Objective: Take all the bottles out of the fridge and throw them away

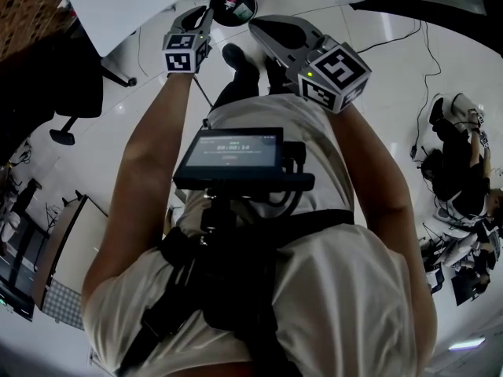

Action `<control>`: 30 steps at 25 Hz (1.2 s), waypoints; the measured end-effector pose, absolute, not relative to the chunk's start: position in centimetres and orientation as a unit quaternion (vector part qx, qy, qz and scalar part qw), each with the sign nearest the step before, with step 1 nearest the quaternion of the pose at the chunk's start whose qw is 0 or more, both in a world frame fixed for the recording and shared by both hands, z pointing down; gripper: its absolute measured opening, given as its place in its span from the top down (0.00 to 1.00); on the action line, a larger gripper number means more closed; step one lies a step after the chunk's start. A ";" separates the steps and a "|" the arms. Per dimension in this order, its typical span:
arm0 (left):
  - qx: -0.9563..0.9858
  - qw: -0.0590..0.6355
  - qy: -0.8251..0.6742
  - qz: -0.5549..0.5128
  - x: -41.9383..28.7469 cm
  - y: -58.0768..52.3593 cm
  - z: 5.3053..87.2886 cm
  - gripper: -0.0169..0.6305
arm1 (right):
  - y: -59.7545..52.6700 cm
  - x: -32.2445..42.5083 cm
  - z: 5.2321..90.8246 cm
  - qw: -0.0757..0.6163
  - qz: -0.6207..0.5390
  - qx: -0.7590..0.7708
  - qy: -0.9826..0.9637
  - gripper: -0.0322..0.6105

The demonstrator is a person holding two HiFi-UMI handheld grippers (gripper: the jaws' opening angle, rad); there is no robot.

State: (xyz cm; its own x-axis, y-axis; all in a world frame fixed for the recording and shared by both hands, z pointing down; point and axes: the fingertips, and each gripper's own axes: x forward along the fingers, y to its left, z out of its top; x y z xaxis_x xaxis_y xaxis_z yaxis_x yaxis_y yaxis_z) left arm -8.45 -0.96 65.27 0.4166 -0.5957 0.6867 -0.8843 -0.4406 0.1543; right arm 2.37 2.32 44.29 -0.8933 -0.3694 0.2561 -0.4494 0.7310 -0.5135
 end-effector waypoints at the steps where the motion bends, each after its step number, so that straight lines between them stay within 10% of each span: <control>1: 0.803 0.258 -0.461 0.276 -8.3 -0.9 65.0 0.88 | 2.2 2.3 44.2 0.068 0.292 0.219 -0.929 0.95; 30: 0.821 0.147 -0.549 0.049 -11.3 -0.6 40.9 0.97 | -2.1 -1.7 36.0 0.016 0.171 0.157 -0.972 0.95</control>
State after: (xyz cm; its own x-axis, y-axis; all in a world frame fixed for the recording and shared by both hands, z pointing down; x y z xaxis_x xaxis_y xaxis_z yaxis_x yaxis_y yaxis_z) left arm -11.29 -0.58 40.90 0.3916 -0.8878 0.2416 -0.9165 -0.3531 0.1880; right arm -1.71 -2.09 36.00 -0.9500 -0.3006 0.0848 -0.3115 0.8919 -0.3279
